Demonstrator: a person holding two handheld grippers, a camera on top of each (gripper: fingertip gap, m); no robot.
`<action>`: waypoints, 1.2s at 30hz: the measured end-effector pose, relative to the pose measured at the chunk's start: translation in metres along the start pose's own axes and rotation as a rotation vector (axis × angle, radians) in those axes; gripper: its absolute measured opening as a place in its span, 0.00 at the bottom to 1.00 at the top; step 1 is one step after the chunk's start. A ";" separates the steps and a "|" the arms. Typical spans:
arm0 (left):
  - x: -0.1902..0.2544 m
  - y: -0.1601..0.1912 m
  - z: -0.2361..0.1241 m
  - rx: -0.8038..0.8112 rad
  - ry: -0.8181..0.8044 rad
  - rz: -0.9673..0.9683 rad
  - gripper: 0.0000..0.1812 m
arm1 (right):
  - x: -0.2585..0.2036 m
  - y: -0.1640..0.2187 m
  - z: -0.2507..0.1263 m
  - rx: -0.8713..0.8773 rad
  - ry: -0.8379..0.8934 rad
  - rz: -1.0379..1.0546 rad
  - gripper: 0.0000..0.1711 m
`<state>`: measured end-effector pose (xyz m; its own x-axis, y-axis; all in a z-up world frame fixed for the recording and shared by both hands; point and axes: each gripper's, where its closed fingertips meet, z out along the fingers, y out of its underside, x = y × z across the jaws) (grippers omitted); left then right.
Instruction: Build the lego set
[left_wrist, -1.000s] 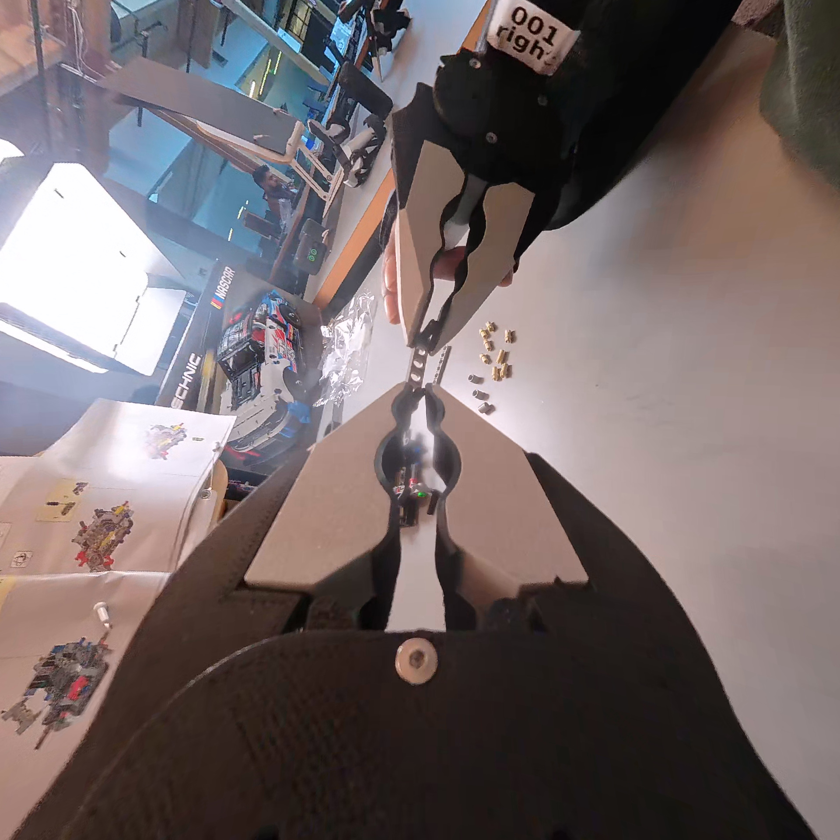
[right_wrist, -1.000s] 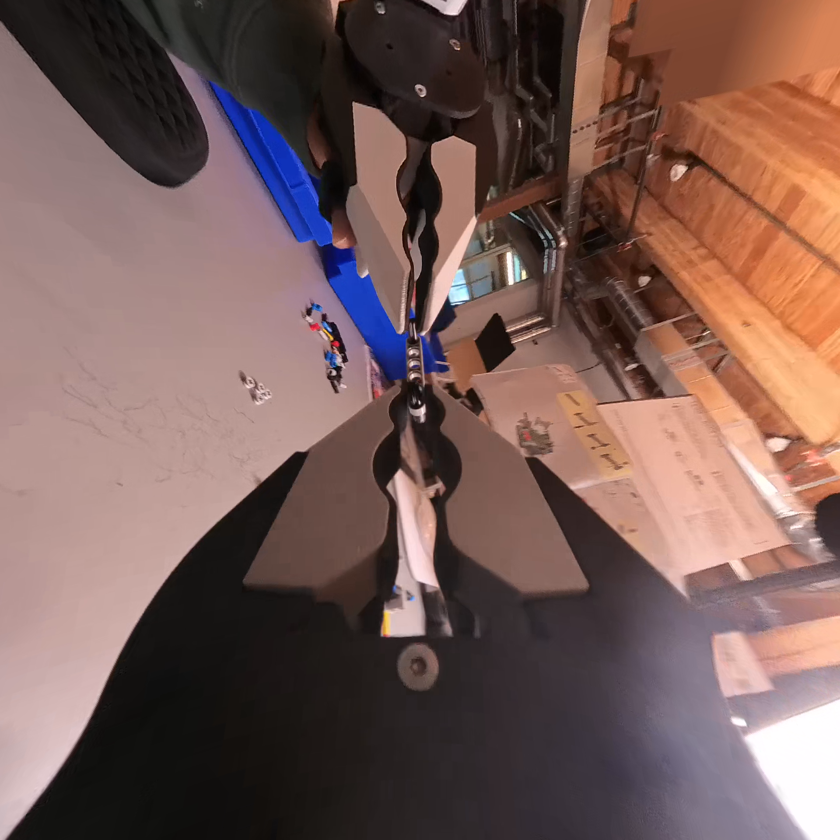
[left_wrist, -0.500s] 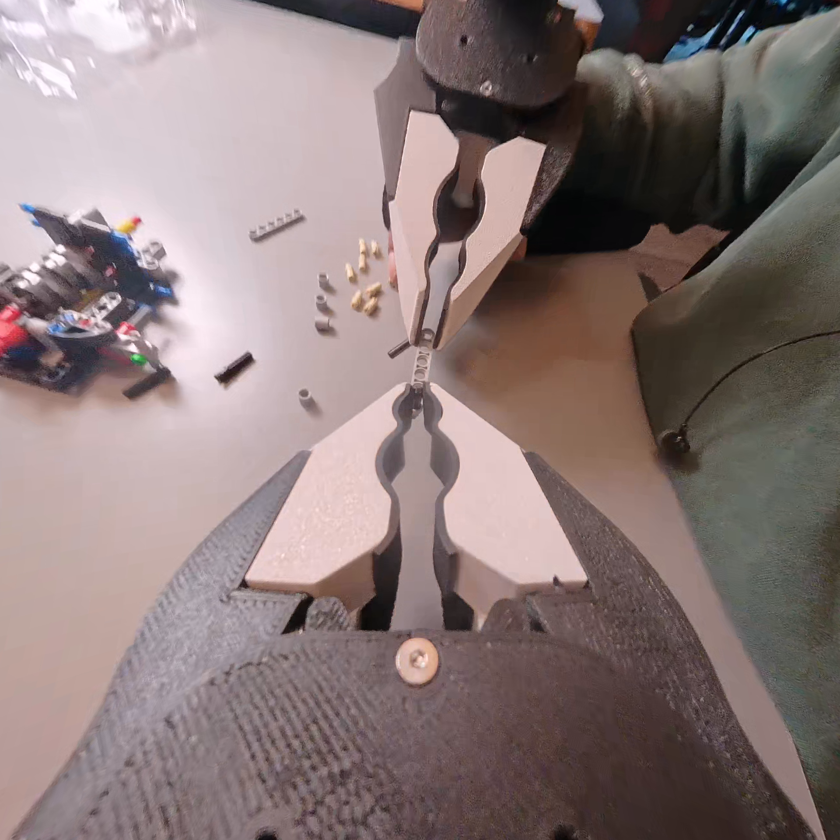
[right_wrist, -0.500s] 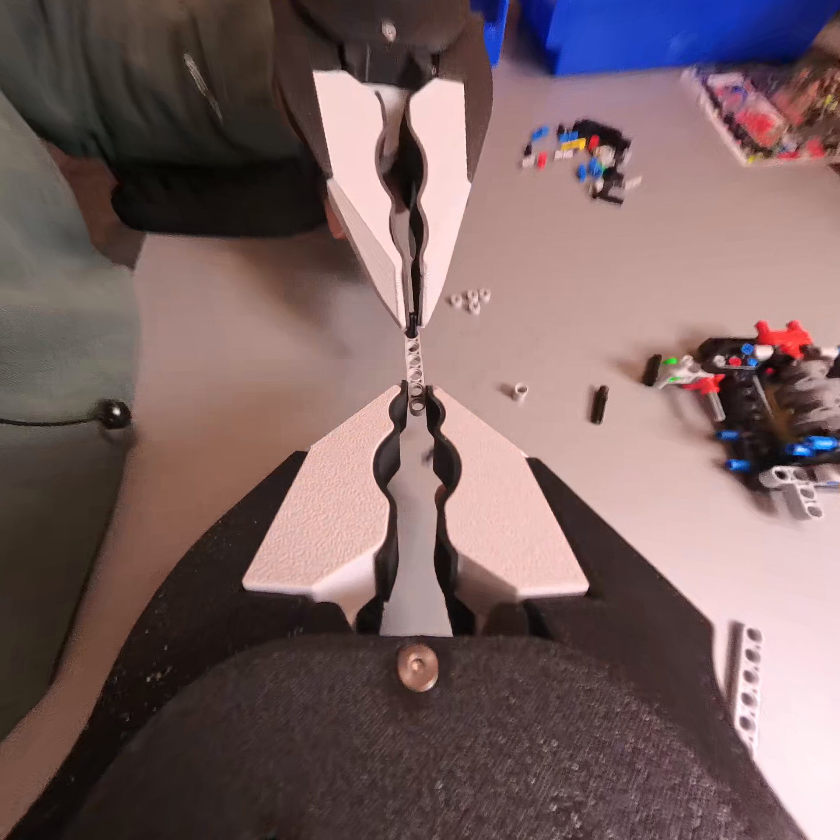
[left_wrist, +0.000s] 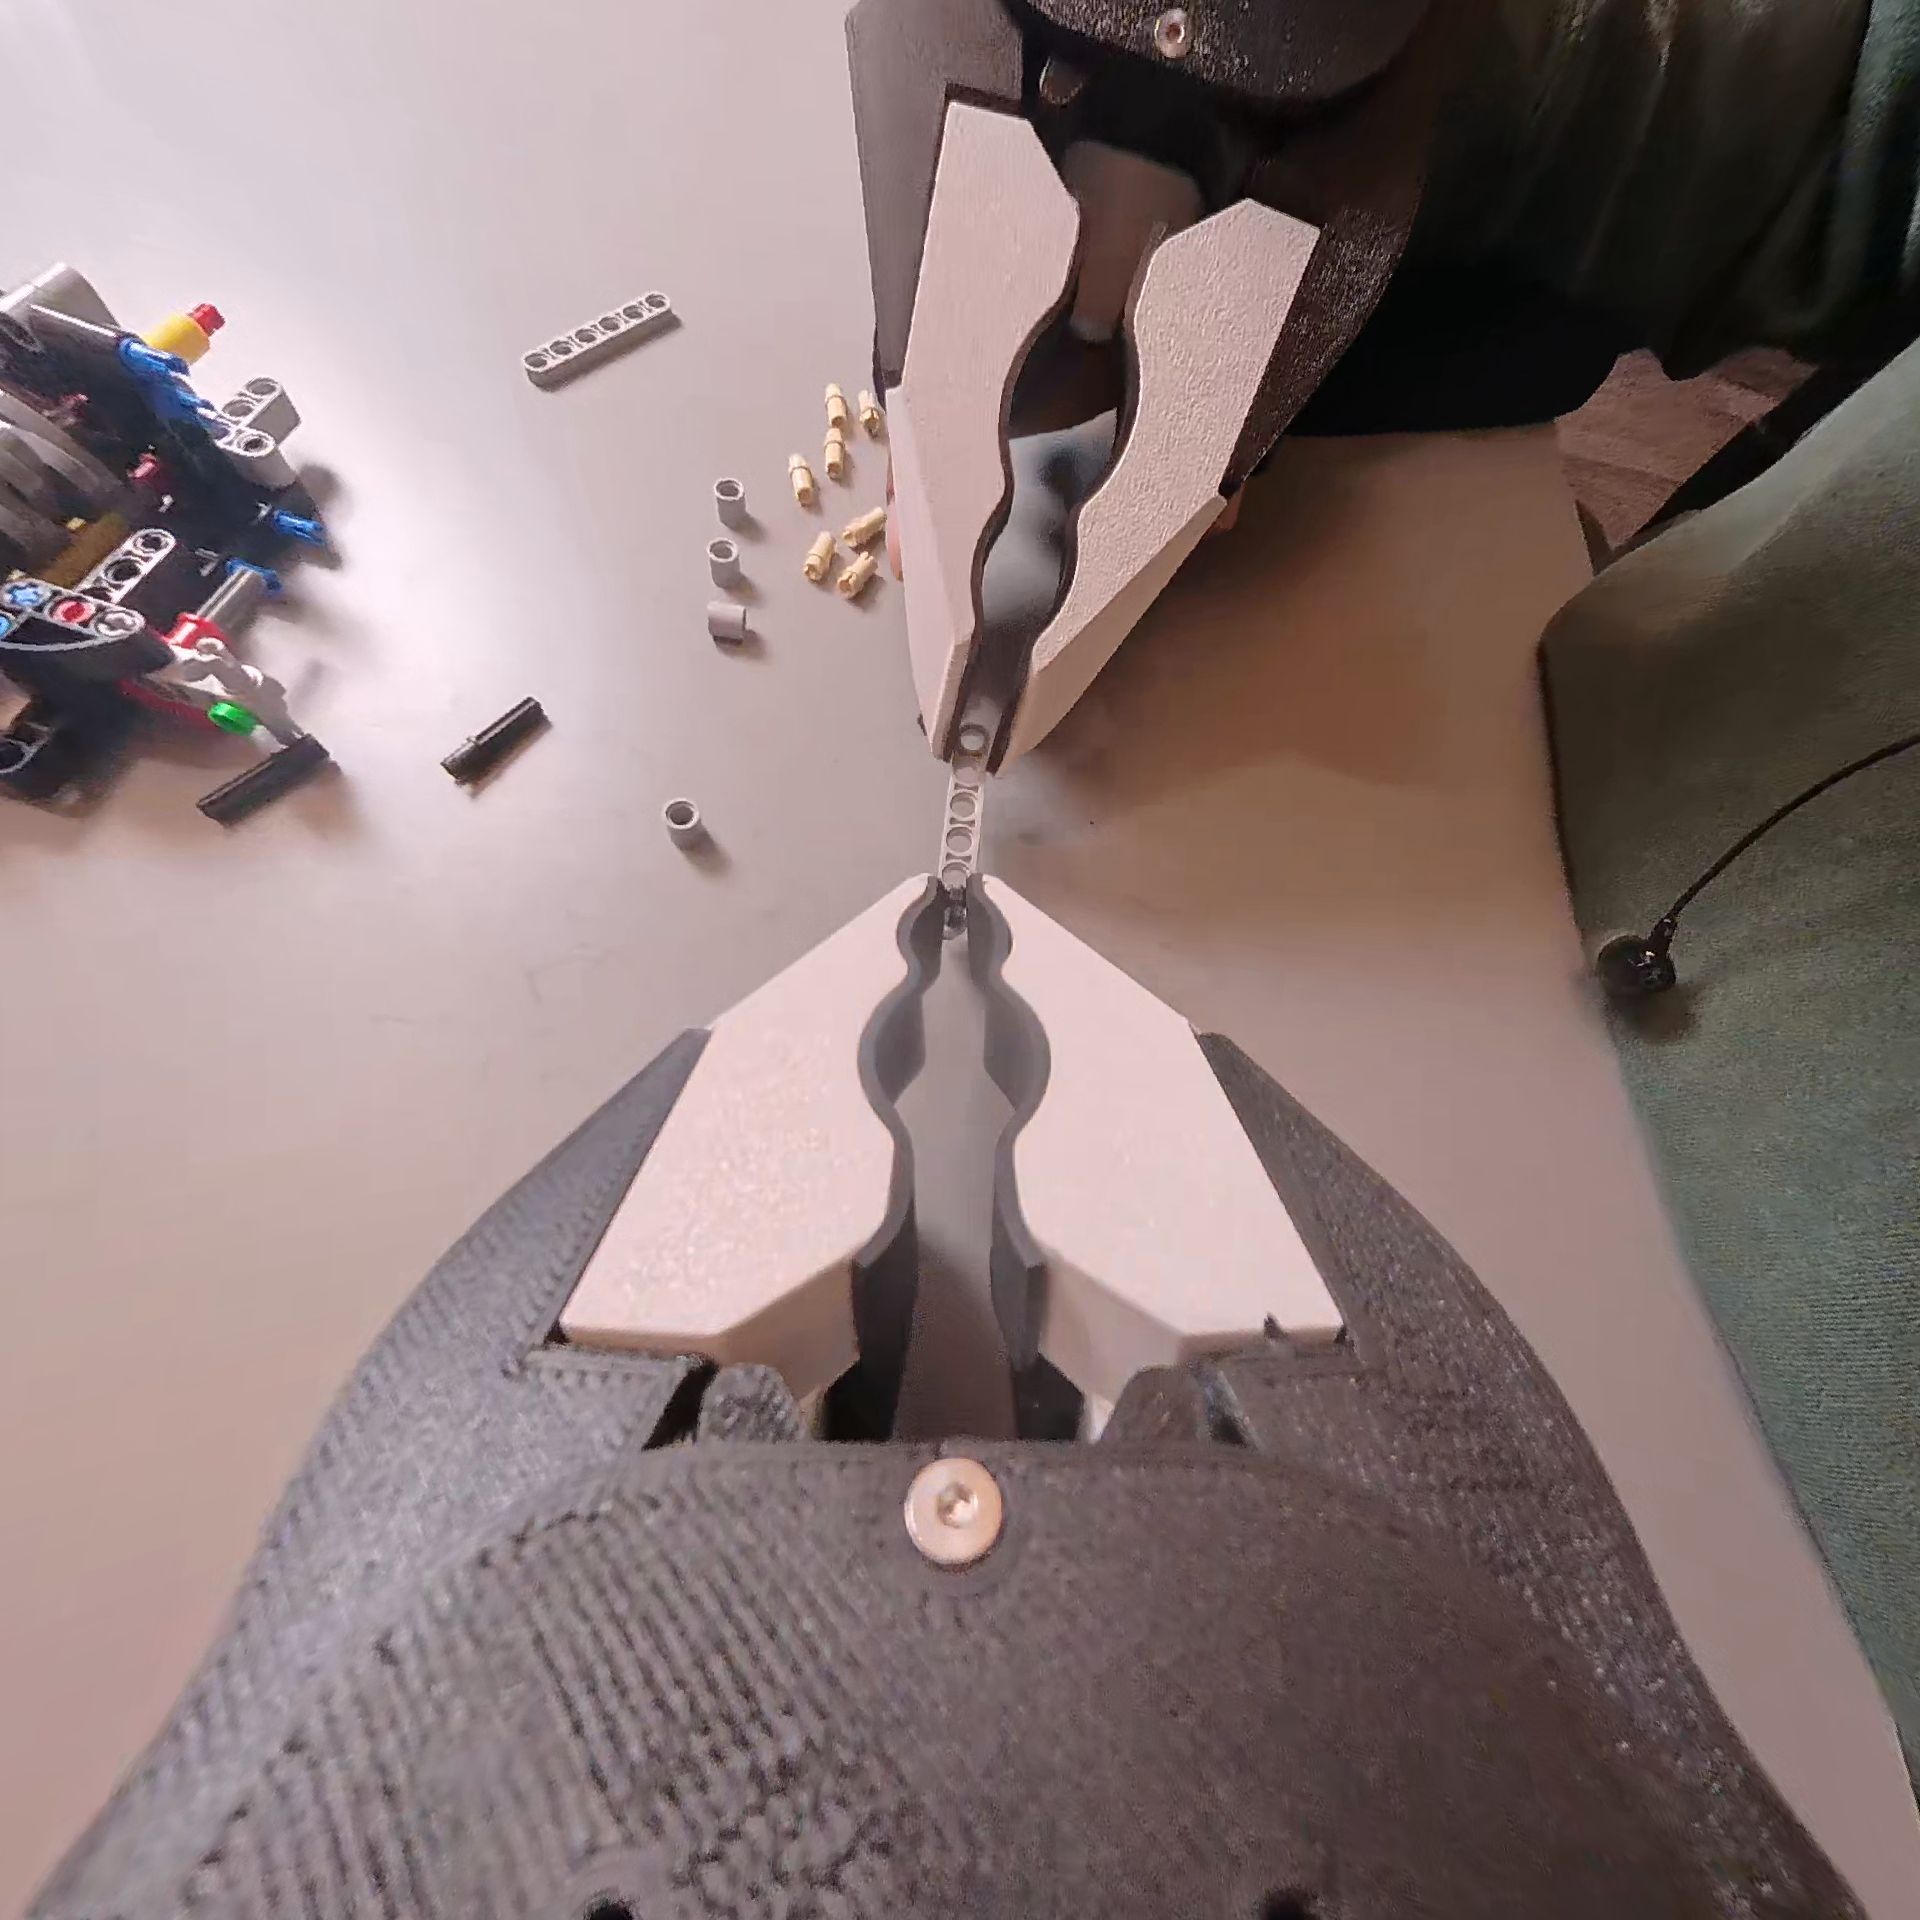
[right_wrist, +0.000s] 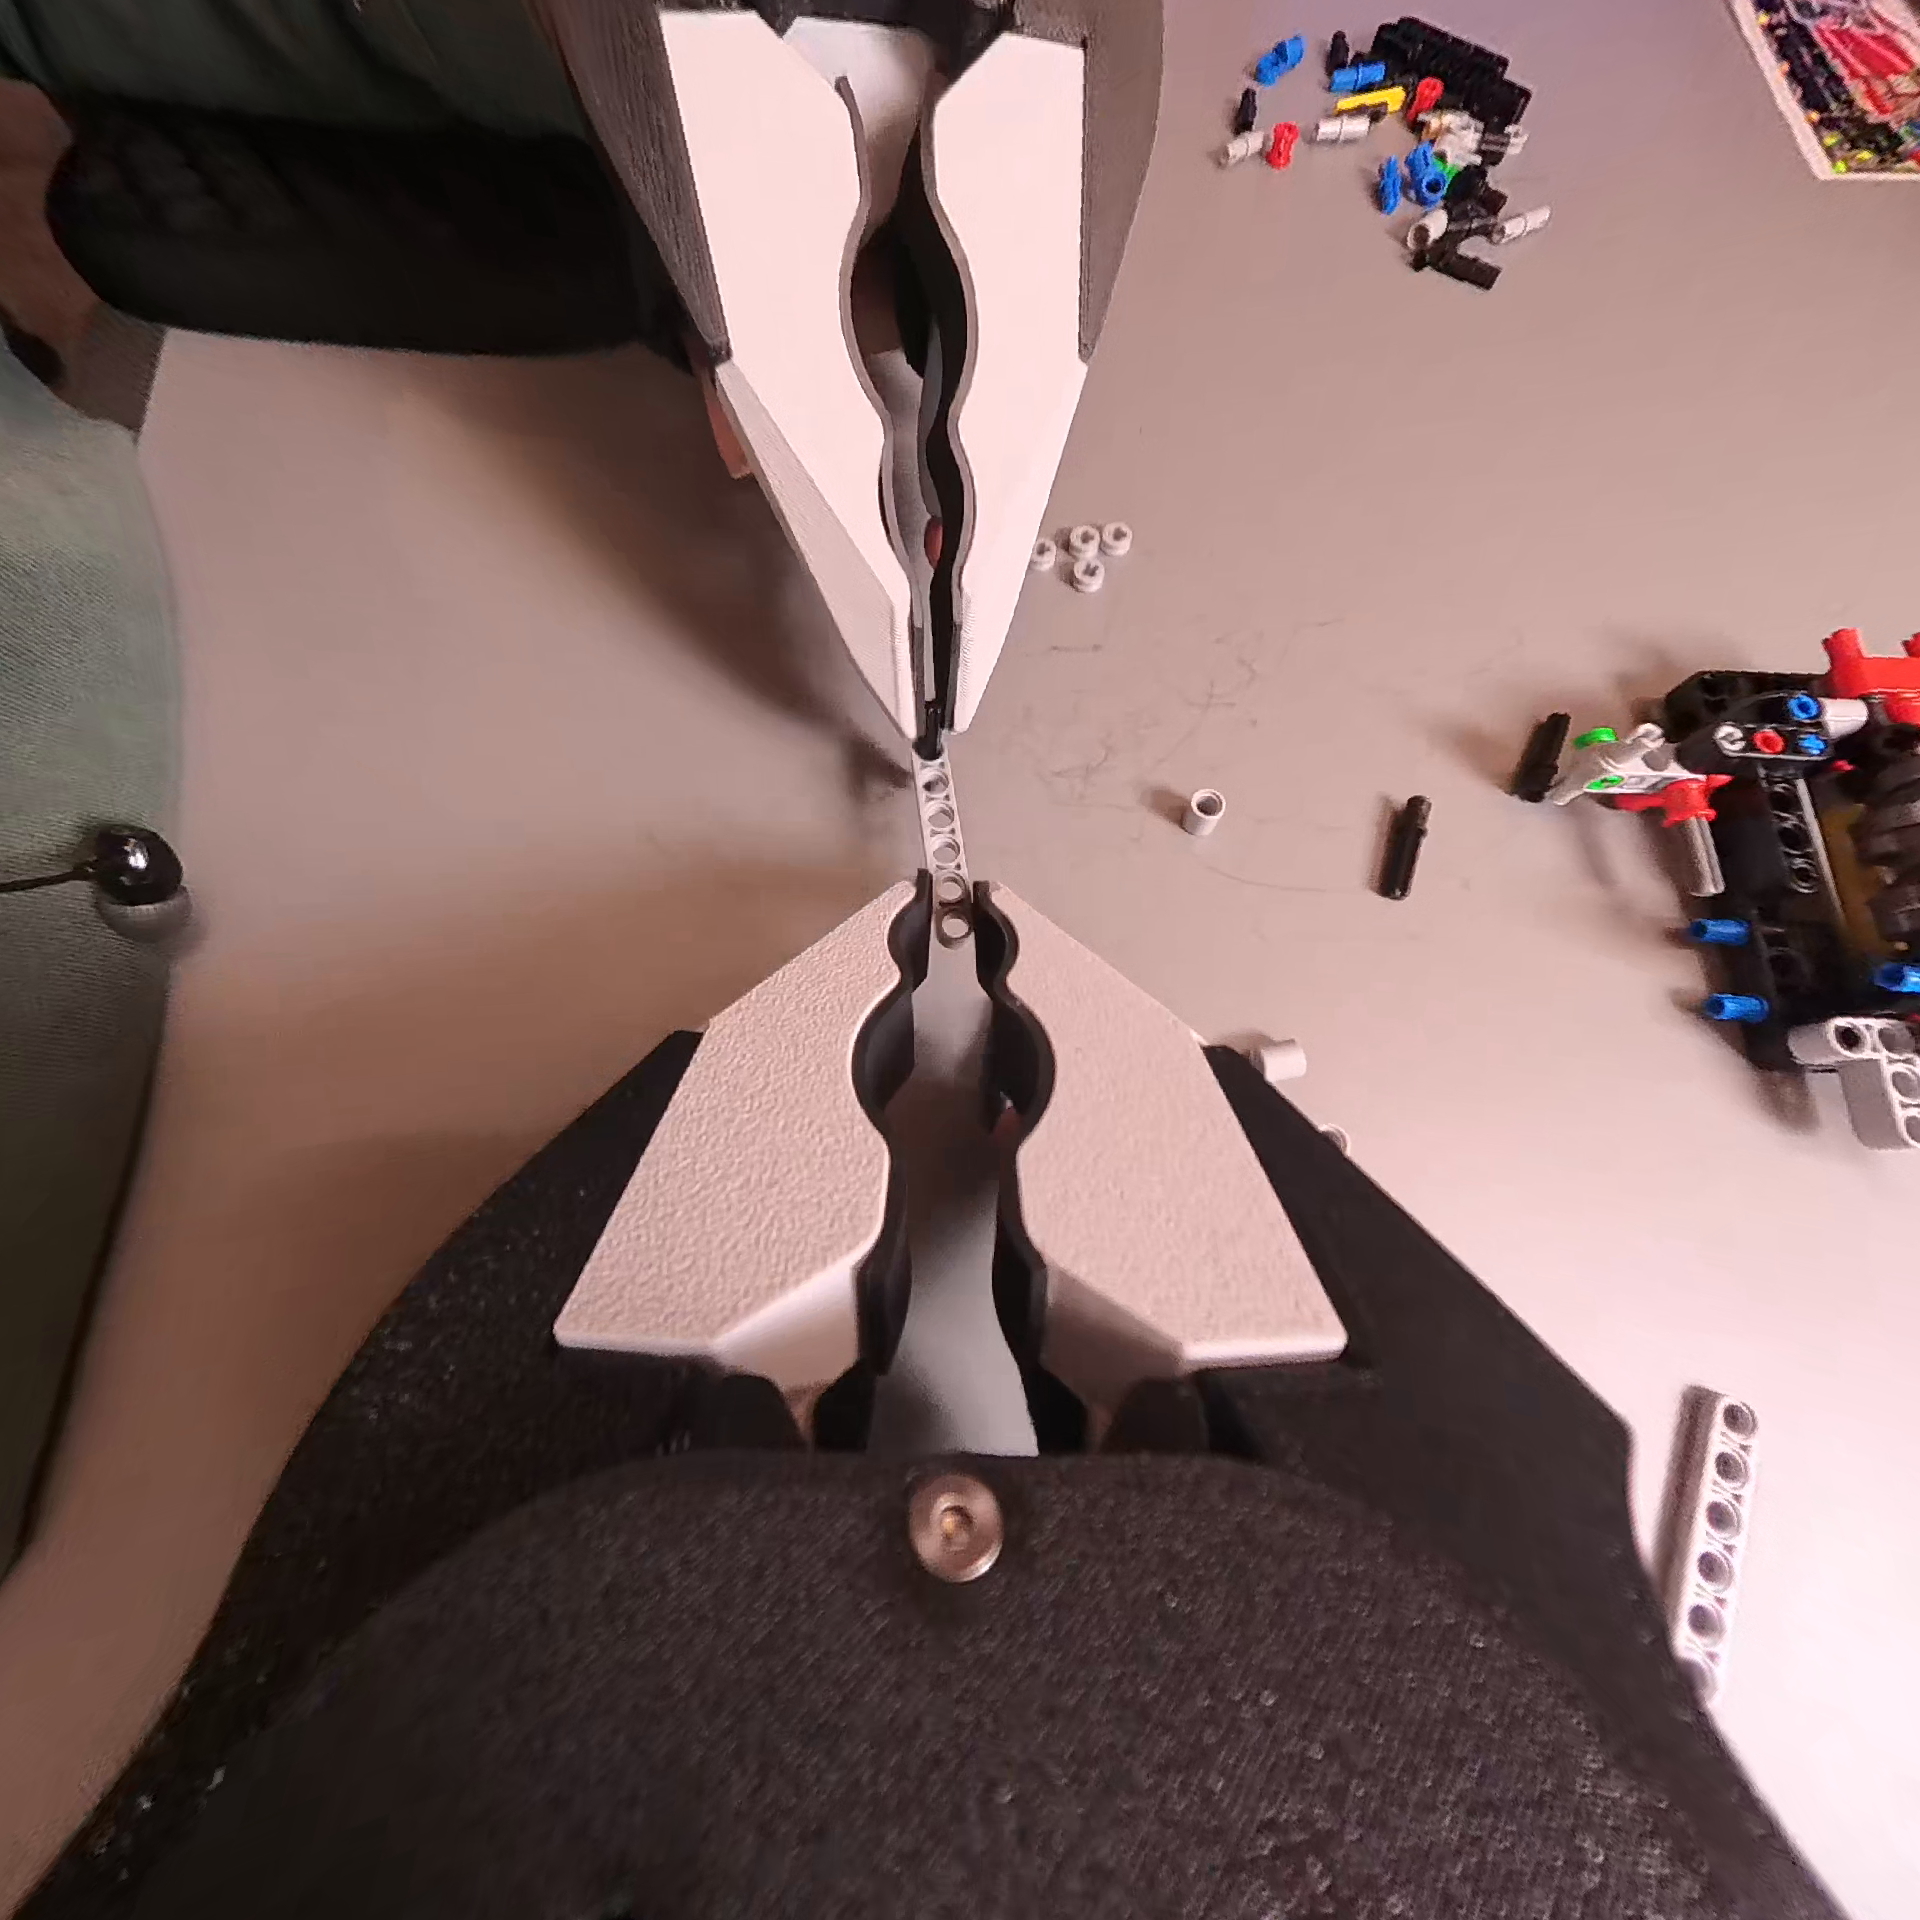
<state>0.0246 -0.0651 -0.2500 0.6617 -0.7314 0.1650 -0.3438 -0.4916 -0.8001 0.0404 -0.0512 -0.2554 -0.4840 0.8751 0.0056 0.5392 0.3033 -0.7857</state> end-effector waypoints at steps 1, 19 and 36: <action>0.000 0.001 0.001 -0.008 -0.004 0.003 0.01 | 0.000 0.002 0.000 -0.011 0.006 -0.009 0.03; 0.000 0.004 0.002 -0.033 -0.038 0.066 0.01 | 0.009 0.037 -0.023 -0.218 0.058 -0.061 0.09; 0.000 0.004 0.003 -0.031 -0.041 0.084 0.01 | 0.000 0.010 0.003 -0.191 0.072 -0.170 0.09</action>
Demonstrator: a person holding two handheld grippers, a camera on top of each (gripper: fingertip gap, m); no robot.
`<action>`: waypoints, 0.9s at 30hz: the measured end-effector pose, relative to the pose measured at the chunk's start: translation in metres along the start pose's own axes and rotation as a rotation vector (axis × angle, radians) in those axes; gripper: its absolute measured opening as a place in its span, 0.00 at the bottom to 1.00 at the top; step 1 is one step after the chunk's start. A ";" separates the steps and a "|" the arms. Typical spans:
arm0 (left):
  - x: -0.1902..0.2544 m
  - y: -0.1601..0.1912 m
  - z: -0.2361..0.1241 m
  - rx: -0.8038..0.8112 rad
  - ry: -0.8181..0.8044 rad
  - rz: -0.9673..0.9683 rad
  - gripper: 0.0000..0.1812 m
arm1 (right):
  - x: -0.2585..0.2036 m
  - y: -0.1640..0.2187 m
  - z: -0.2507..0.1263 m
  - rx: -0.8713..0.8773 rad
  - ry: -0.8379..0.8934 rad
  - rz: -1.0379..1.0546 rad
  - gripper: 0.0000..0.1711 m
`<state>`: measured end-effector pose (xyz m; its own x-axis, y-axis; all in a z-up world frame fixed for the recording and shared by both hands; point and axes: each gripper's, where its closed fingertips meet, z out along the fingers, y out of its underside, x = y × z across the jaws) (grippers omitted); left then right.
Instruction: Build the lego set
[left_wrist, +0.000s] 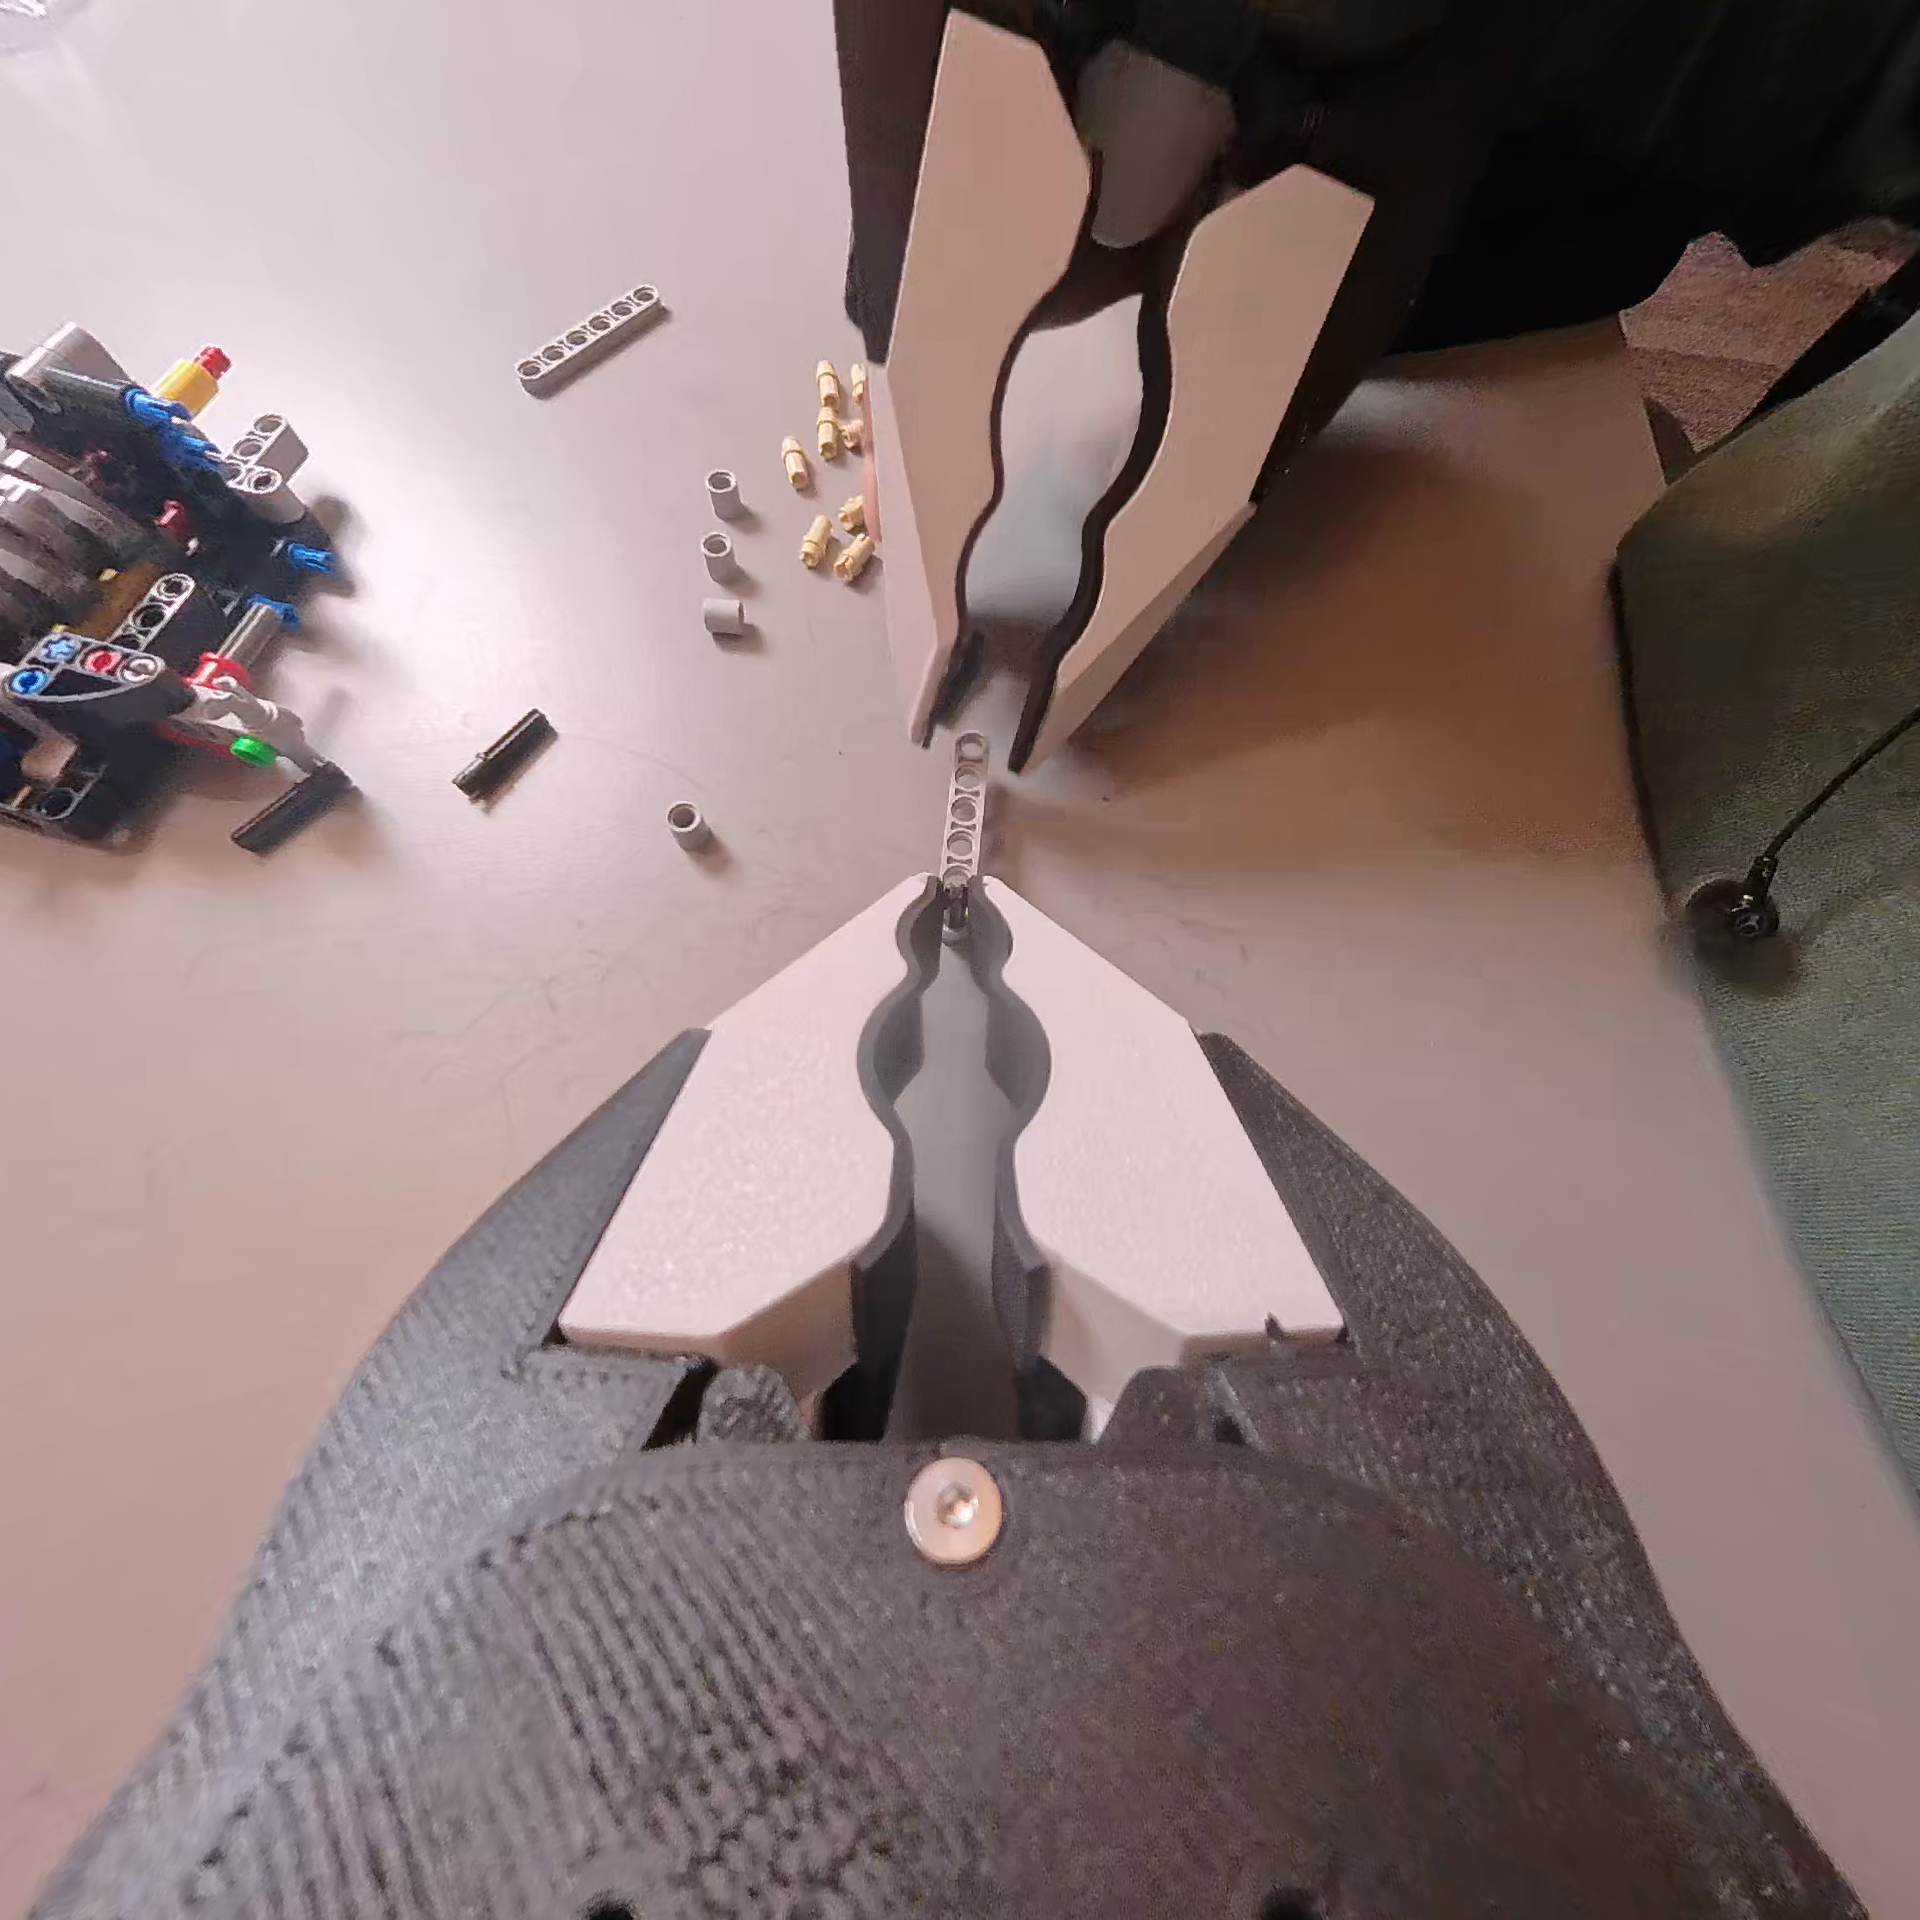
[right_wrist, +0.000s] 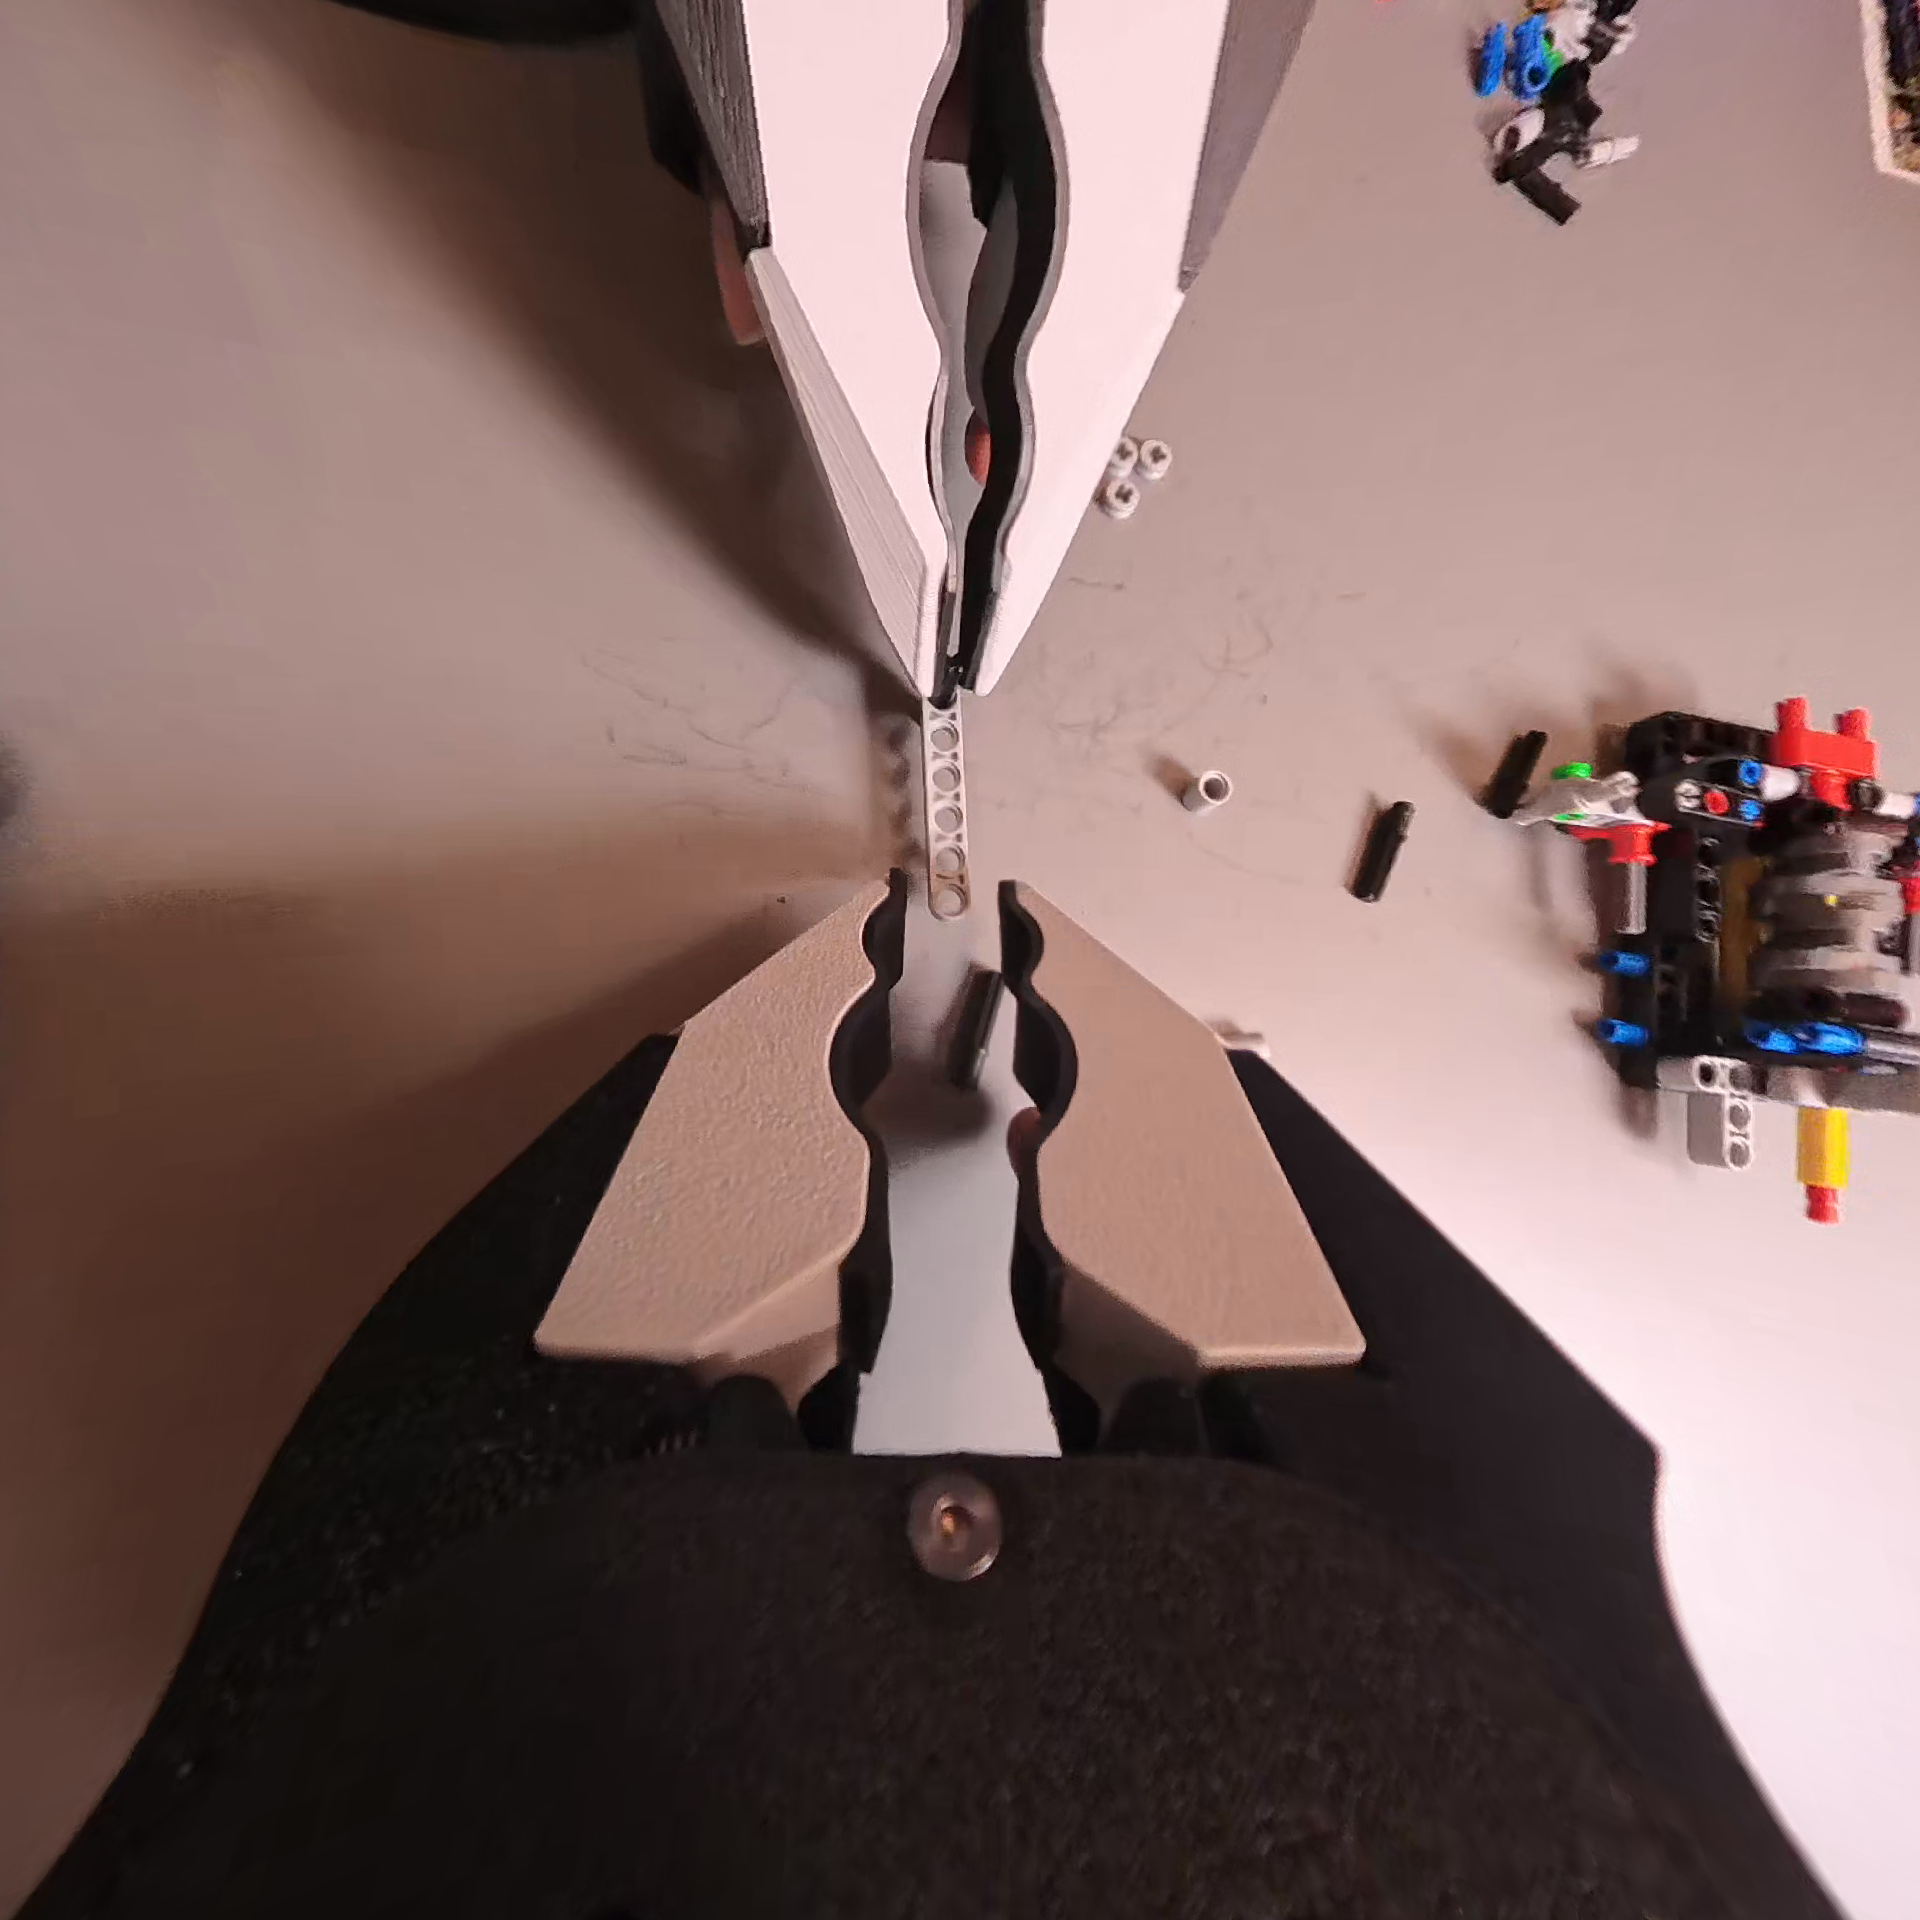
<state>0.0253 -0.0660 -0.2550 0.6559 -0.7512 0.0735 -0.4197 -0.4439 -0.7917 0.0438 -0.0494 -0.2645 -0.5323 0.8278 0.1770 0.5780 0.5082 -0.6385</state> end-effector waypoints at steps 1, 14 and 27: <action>0.000 0.000 0.000 0.000 0.000 0.002 0.01 | -0.001 0.001 0.002 -0.009 -0.006 -0.008 0.07; 0.004 -0.002 0.001 -0.017 -0.015 0.066 0.14 | -0.003 0.001 0.004 -0.020 -0.004 -0.045 0.03; 0.005 0.003 0.024 -0.115 -0.062 0.168 0.03 | -0.005 0.001 0.006 -0.031 -0.006 -0.046 0.03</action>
<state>0.0424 -0.0593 -0.2713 0.6065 -0.7895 -0.0939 -0.5932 -0.3706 -0.7147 0.0439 -0.0547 -0.2704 -0.5625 0.8018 0.2016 0.5712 0.5532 -0.6064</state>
